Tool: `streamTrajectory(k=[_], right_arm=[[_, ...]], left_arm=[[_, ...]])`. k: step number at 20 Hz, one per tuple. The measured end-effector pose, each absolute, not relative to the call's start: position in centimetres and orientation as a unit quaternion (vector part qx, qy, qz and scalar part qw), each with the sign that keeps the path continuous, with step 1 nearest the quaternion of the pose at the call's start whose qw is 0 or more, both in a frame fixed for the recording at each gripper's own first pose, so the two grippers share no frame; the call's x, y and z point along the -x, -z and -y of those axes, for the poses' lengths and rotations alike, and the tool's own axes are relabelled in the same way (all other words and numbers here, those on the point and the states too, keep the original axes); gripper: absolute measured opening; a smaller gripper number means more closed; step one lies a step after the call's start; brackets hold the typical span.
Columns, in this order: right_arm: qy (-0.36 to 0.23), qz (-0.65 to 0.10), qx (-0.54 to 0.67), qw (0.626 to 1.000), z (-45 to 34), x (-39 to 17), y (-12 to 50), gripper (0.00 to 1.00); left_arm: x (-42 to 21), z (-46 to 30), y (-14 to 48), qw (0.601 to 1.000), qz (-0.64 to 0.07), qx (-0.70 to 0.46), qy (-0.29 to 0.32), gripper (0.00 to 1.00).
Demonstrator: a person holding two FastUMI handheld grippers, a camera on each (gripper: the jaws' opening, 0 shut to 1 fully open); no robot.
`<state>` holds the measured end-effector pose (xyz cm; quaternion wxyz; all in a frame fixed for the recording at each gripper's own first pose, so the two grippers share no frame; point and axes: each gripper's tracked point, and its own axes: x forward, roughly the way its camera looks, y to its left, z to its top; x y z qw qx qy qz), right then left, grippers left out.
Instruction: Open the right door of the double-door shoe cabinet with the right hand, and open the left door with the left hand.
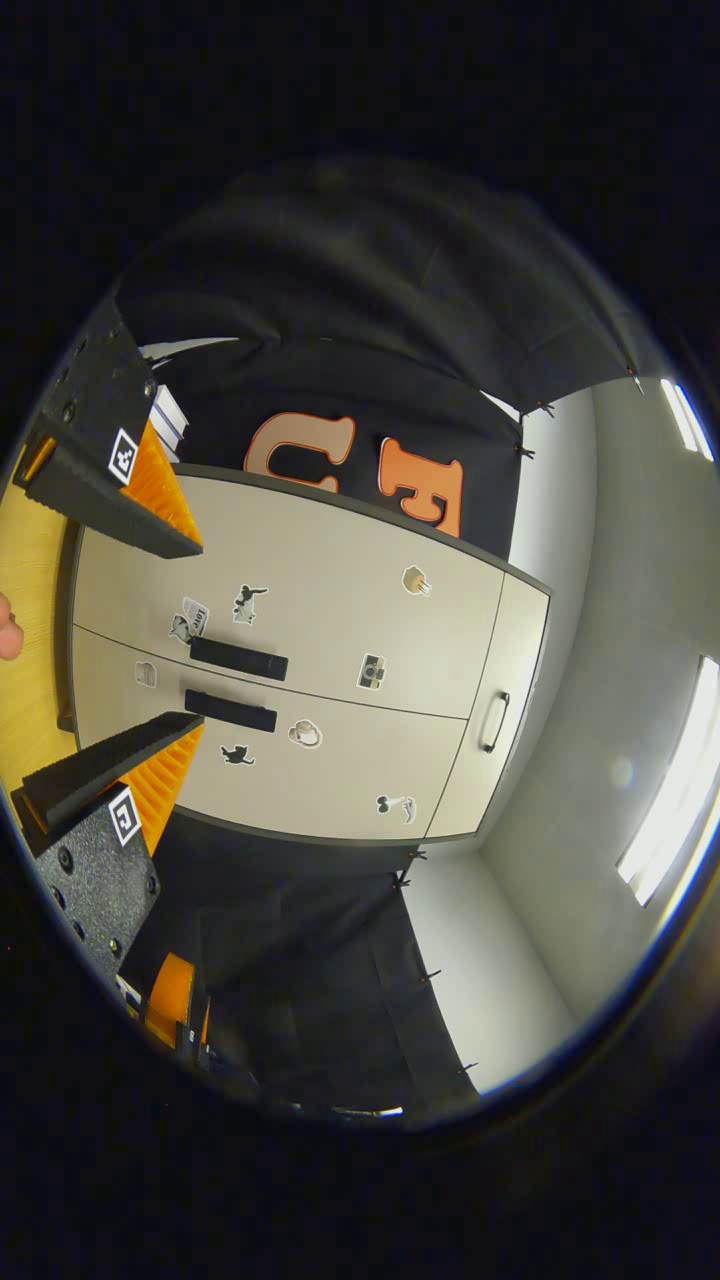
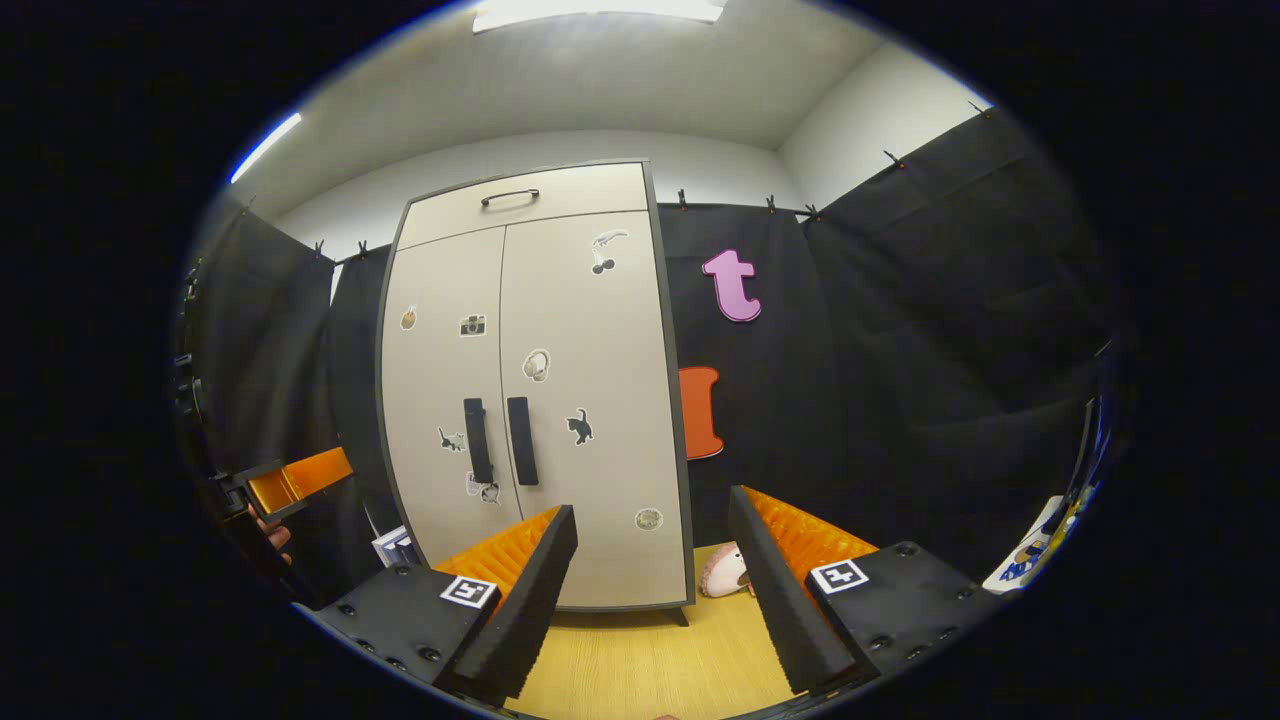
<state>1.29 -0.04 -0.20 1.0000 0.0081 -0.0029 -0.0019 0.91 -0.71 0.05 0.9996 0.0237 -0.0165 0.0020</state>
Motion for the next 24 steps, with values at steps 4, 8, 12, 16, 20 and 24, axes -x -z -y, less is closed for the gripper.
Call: streamTrajectory(k=[4,8,12,16,20,24], right_arm=[[0.002,0.007,-0.008,1.000,-0.5,-2.6,0.4,0.99],[-0.008,0.013,-0.014,1.000,-2.5,-6.9,0.2,0.98],[-0.056,0.013,-0.052,0.997,-7.6,-13.8,-0.7,0.98],[-0.110,-0.018,-0.066,0.992,-13.7,-21.0,-0.7,0.98],[-0.089,-0.027,0.000,0.996,-16.1,-26.3,0.1,0.98],[-0.073,-0.048,-0.009,0.996,-16.5,-28.7,2.0,0.98]], left_arm=[[-1.0,-0.3,-0.1,0.999,0.019,-0.032,-0.010,0.94],[-0.8,-1.9,-0.7,0.999,0.025,-0.040,-0.014,0.94],[-0.9,-4.1,-1.1,0.997,0.032,-0.061,-0.029,0.94],[-1.0,-5.7,-0.5,0.997,0.026,-0.066,-0.024,0.97],[-1.2,-7.7,0.5,0.998,0.012,-0.066,-0.019,0.94],[-1.9,-10.0,1.0,0.997,0.006,-0.069,-0.024,0.94]])
